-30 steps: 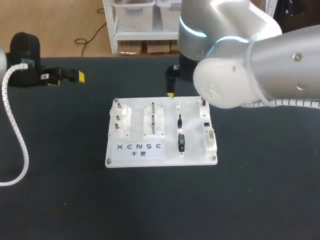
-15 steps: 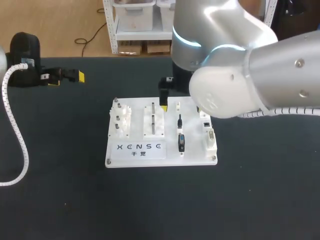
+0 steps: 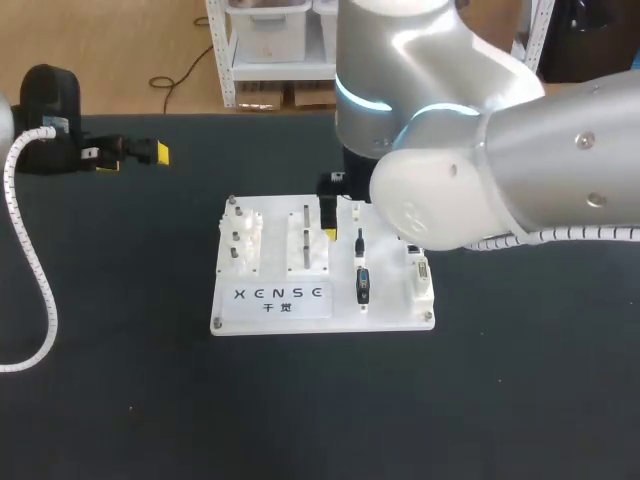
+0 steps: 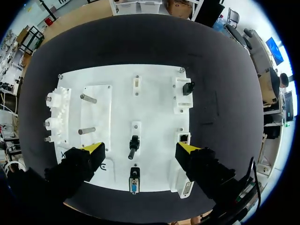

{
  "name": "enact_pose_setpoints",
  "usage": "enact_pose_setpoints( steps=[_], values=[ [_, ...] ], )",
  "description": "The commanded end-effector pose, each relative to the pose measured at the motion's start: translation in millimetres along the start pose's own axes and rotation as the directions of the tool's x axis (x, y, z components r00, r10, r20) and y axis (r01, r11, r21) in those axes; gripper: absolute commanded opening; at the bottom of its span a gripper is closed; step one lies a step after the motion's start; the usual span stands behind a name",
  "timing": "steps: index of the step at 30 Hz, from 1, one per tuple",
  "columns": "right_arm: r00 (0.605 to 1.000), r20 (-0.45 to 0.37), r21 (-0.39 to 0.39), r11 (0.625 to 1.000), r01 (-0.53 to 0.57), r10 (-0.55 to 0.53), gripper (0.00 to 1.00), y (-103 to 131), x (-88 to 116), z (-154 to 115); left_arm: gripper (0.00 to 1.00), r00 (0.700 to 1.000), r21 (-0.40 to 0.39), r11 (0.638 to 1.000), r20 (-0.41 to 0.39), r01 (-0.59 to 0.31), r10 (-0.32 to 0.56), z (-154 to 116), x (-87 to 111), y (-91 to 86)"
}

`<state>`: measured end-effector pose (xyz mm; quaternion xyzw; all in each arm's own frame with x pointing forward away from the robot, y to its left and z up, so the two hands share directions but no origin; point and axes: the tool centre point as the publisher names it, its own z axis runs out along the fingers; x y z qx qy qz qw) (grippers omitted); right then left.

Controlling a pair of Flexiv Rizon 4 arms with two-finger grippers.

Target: Insert the USB connector, Ethernet cable, and multi-pin plug into their matching sockets one by one.

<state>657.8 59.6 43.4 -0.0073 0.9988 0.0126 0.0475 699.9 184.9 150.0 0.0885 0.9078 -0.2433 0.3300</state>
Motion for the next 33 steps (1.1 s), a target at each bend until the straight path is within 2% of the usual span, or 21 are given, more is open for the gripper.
enact_pose_setpoints(
  steps=[1, 20, 26, 33],
  values=[
    [1.000, 0.010, -0.003, 1.000, -0.013, 0.013, 1.00, 2.7, -0.2, 2.4, 1.00, 1.000, 0.000, 1.000, 0.000, 0.000, 0.000, 0.0, 0.0, 0.0],
    [1.000, 0.007, -0.009, 1.000, -0.014, 0.014, 1.00, 2.0, -1.0, 2.6, 1.00, 1.000, 0.000, 1.000, 0.000, 0.000, 0.000, 0.0, 0.0, 0.0],
    [1.000, -0.027, 0.007, 1.000, -0.003, 0.003, 1.00, 0.3, 2.0, 14.1, 1.00, 1.000, 0.000, 1.000, 0.000, 0.000, 0.000, 0.0, 0.0, 0.0],
    [1.000, -0.025, 0.027, 1.000, -0.008, 0.009, 1.00, -1.1, 2.7, 18.5, 1.00, 1.000, 0.000, 1.000, 0.000, 0.000, 0.000, 0.0, 0.0, 0.0]
  ],
)
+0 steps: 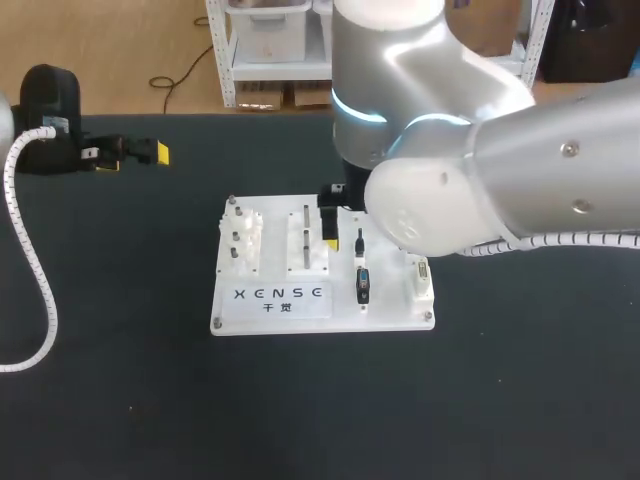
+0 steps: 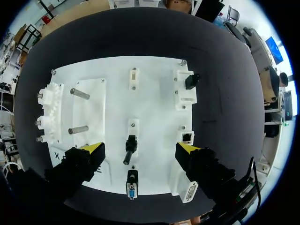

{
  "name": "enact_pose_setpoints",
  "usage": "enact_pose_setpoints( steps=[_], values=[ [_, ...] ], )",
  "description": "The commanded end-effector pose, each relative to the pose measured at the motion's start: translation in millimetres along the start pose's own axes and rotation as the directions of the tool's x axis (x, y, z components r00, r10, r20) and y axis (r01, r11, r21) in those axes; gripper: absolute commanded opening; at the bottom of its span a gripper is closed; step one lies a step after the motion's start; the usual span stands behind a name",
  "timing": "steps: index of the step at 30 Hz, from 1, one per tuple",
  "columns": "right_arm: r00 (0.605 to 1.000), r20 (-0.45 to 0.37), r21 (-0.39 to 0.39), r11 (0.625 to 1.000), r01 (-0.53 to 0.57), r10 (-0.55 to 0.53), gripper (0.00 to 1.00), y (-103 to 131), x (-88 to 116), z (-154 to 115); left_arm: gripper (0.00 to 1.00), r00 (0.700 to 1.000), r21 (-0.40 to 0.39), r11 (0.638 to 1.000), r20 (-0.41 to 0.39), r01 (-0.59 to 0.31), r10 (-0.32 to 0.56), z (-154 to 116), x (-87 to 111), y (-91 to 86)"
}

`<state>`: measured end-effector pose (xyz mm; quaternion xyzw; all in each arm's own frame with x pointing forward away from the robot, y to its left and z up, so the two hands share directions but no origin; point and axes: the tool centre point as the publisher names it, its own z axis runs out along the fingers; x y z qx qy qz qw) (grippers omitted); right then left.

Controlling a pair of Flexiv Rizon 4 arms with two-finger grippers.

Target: Insert the USB connector, Ethernet cable, and multi-pin plug into their matching sockets one by one.

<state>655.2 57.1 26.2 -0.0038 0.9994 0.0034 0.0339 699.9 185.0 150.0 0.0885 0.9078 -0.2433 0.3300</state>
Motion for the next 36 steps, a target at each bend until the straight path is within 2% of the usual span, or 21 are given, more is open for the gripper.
enact_pose_setpoints(
  steps=[1, 5, 7, 8, 10, 19, 28, 36],
  values=[
    [1.000, 0.001, 0.008, 1.000, -0.003, 0.003, 1.00, 2.1, -2.1, 1.9, 1.00, 1.000, 0.000, 1.000, 0.000, 0.000, 0.000, 0.0, 0.0, 0.0],
    [1.000, 0.004, 0.012, 1.000, -0.009, 0.009, 1.00, 4.5, -4.4, 2.2, 1.00, 1.000, 0.000, 1.000, 0.000, 0.000, 0.000, 0.0, 0.0, 0.0],
    [1.000, 0.004, 0.014, 1.000, -0.012, 0.012, 0.64, 4.9, -4.5, 2.2, 1.00, 1.000, 0.000, 1.000, 0.000, 0.000, 0.000, 0.0, 0.0, 0.0],
    [1.000, 0.003, 0.014, 1.000, -0.014, 0.014, 0.62, 5.3, -4.4, 2.5, 1.00, 1.000, 0.000, 1.000, 0.000, 0.000, 0.000, 0.0, 0.0, 0.0],
    [1.000, -0.005, 0.017, 1.000, -0.021, 0.021, 0.50, 5.3, -4.1, 4.4, 1.00, 1.000, 0.000, 1.000, 0.000, 0.000, 0.000, 0.0, 0.0, 0.0],
    [0.999, -0.011, 0.028, 0.999, -0.035, 0.035, 0.44, 6.2, -1.7, 9.2, 1.00, 1.000, 0.000, 1.000, 0.000, 0.000, 0.000, 0.0, 0.0, 0.0],
    [0.999, -0.008, 0.033, 0.999, -0.036, 0.036, 0.42, 11.9, -7.3, 10.1, 1.00, 1.000, 0.000, 1.000, 0.000, 0.000, 0.000, 0.0, 0.0, 0.0],
    [0.999, -0.005, 0.034, 0.999, -0.039, 0.039, 0.36, 11.6, -10.5, 10.9, 1.00, 1.000, 0.000, 1.000, 0.000, 0.000, 0.000, 0.0, 0.0, 0.0]
  ],
)
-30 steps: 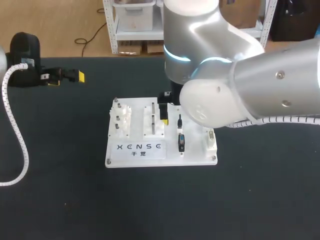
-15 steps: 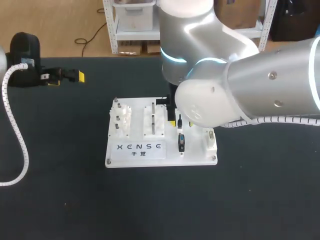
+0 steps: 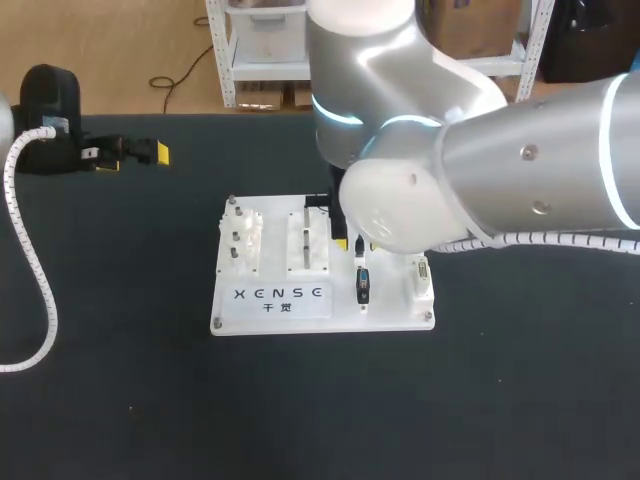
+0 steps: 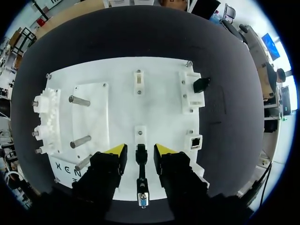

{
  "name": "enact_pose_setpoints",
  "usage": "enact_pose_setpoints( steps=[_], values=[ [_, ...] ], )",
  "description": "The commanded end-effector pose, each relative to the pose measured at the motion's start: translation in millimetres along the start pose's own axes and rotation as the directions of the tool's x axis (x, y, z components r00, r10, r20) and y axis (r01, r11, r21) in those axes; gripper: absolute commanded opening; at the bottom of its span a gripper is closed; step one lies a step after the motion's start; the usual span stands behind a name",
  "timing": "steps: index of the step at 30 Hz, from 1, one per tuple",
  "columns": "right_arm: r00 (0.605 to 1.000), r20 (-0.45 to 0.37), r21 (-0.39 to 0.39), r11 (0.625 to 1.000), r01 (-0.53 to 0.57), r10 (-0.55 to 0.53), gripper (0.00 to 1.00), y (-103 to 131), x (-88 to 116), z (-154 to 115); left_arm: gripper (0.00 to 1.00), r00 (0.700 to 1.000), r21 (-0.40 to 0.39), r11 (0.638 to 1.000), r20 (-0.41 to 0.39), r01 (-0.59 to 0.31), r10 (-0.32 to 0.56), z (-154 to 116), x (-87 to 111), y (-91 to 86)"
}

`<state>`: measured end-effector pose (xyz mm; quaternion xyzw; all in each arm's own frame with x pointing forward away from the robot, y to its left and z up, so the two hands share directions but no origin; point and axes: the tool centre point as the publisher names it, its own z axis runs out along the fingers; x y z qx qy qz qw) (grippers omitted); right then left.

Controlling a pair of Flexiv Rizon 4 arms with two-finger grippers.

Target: Insert the USB connector, Ethernet cable, and multi-pin plug into their matching sockets one by one.

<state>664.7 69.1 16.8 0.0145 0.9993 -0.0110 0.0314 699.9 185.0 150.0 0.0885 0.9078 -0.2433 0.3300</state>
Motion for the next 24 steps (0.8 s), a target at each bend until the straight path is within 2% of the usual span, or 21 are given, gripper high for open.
enact_pose_setpoints(
  steps=[1, 13, 20, 24],
  values=[
    [1.000, -0.002, 0.004, 1.000, -0.004, 0.004, 0.35, -0.6, -1.8, 1.2, 1.00, 1.000, 0.000, 1.000, 0.000, 0.000, 0.000, 0.0, 0.0, 0.0],
    [1.000, -0.011, 0.002, 1.000, -0.006, 0.006, 0.25, -5.4, 1.4, 4.7, 1.00, 1.000, 0.000, 1.000, 0.000, 0.000, 0.000, 0.0, 0.0, 0.0],
    [1.000, -0.007, 0.001, 1.000, 0.003, -0.003, 0.06, -4.1, 2.1, 5.1, 1.00, 1.000, 0.000, 1.000, 0.000, 0.000, 0.000, 0.0, 0.0, 0.0],
    [1.000, -0.006, 0.004, 1.000, 0.002, -0.002, 0.00, -3.9, 1.9, 5.2, 1.00, 1.000, 0.000, 1.000, 0.000, 0.000, 0.000, 0.0, 0.0, 0.0]
  ],
)
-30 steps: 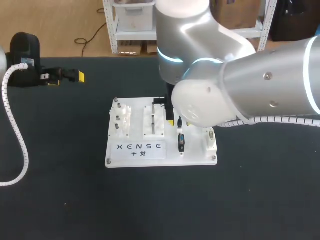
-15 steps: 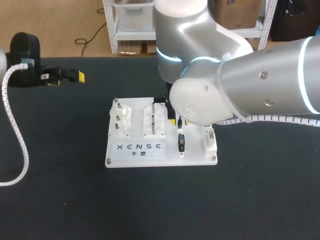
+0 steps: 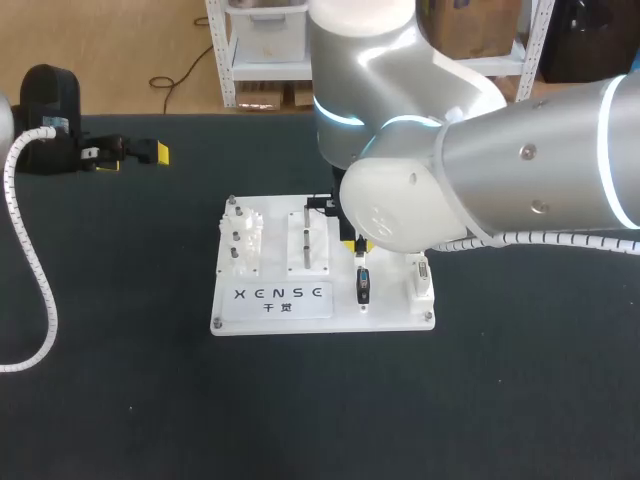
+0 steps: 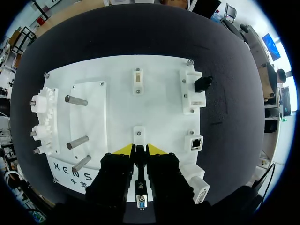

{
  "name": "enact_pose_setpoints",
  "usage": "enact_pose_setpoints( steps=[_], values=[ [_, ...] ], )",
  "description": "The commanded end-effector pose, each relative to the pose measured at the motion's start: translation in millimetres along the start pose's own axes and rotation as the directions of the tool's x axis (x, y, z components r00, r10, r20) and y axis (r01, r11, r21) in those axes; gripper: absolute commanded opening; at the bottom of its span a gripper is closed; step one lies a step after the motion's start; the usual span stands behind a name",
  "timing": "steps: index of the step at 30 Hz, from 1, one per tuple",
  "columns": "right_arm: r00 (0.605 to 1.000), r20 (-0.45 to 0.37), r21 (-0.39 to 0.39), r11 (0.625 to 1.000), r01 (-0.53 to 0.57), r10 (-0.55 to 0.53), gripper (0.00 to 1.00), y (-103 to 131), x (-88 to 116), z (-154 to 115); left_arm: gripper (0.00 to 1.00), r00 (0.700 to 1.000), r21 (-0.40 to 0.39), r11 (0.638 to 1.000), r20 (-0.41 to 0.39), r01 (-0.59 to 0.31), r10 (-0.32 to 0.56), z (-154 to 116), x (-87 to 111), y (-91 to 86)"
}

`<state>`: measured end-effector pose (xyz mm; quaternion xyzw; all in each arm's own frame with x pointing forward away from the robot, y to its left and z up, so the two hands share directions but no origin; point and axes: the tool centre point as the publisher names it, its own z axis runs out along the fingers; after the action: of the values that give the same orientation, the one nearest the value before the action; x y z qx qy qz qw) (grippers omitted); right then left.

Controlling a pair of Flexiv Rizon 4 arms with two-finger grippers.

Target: Insert the USB connector, Ethernet cable, and multi-pin plug into their matching sockets one by one.

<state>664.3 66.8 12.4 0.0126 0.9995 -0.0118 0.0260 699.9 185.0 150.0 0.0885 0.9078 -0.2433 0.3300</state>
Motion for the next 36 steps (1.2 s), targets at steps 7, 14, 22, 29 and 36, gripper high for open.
enact_pose_setpoints(
  steps=[7, 14, 22, 29, 36],
  values=[
    [1.000, 0.018, -0.004, 1.000, -0.006, 0.006, 0.00, -4.5, 0.6, -6.0, 1.00, 1.000, 0.000, 1.000, 0.000, 0.000, 0.000, 0.0, 0.0, 0.0],
    [0.998, 0.049, -0.052, 0.998, -0.029, 0.032, 0.00, -12.9, -1.3, -26.0, 1.00, 1.000, 0.000, 1.000, 0.000, 0.000, 0.000, 0.0, 0.0, 0.0],
    [0.996, 0.066, -0.065, 0.996, -0.056, 0.060, 0.00, -40.1, 1.7, -37.7, 1.00, 1.000, 0.000, 1.000, 0.000, 0.000, 0.000, 0.0, 0.0, 0.0],
    [0.994, 0.056, -0.047, 0.995, -0.088, 0.091, 0.00, -59.2, 3.9, -31.0, 1.00, 1.000, 0.000, 1.000, 0.000, 0.000, 0.000, 0.0, 0.0, 0.0],
    [0.993, 0.050, -0.037, 0.994, -0.107, 0.109, 0.00, -66.8, -0.6, -24.2, 1.00, 1.000, 0.000, 1.000, 0.000, 0.000, 0.000, 0.0, 0.0, 0.0]
  ],
)
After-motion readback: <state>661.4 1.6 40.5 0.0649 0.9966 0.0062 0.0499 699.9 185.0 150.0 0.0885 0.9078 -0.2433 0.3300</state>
